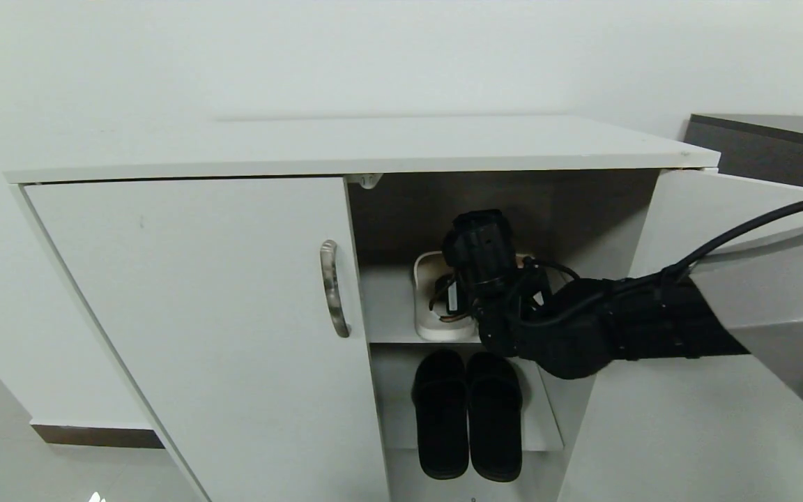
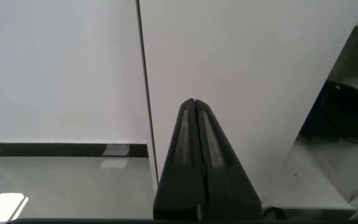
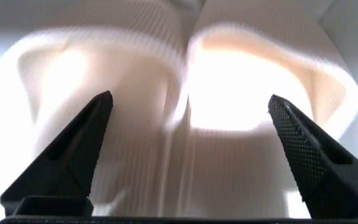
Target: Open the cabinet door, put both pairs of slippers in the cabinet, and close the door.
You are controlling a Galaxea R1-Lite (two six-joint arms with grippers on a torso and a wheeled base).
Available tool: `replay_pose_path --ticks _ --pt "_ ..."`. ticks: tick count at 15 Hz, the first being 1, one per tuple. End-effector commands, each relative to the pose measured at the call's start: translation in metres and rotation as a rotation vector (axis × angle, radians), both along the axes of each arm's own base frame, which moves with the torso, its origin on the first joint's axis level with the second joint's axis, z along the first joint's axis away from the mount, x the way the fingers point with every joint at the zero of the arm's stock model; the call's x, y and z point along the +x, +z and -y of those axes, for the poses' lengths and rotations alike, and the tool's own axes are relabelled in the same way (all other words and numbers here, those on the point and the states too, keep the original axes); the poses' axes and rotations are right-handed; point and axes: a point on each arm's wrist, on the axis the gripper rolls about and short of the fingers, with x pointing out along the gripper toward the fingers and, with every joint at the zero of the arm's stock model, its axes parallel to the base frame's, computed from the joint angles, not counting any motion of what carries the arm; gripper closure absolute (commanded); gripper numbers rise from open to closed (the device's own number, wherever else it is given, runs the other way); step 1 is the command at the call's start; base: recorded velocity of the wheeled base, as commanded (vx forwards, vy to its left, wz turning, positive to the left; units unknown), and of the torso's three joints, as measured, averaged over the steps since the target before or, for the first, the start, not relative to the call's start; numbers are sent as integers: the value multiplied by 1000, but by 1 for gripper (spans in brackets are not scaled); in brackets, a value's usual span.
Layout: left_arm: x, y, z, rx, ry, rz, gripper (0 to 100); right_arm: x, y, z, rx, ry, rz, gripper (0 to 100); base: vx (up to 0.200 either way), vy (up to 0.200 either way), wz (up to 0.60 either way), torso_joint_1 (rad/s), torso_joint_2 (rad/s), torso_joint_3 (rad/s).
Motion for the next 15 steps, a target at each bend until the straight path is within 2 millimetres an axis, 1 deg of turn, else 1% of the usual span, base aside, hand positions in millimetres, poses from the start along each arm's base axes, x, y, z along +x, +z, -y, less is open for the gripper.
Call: replay_pose_path --ticks 1,2,3,4,5,7,8,10,12,13,15 --pt "0 0 0 0 -1 -1 100 -39 34 18 64 52 48 0 -200 0 0 -2 2 7" --pt "0 0 0 0 -1 -1 100 -59 39 25 92 115 58 0 -200 0 0 -2 7 -2" --pt "0 0 0 0 -1 -1 100 -72 39 29 101 142 61 0 -200 0 0 12 7 -2" --pt "0 0 0 0 1 -1 100 -81 36 34 97 156 56 100 -200 0 0 7 7 -2" --pt "0 0 0 0 1 -1 100 -91 37 36 101 171 58 100 -200 0 0 -7 2 2" --pt "0 0 0 0 -1 -1 100 -102 35 42 96 186 51 100 -200 0 0 0 -2 5" --pt "0 0 0 0 1 -1 100 -111 38 48 112 197 54 100 -200 0 0 2 2 7" --pt "0 0 0 0 -1 -1 100 -124 43 64 161 237 50 100 -200 0 0 5 5 2" --pt "0 0 0 0 1 -1 100 -135 44 79 184 273 38 100 -200 0 0 -2 0 2" --pt "0 0 0 0 1 -1 100 -143 41 88 185 324 13 100 -200 0 0 -2 2 2" --pt "0 0 0 0 -1 -1 100 -146 39 91 186 341 4 100 -200 0 0 2 7 -7"
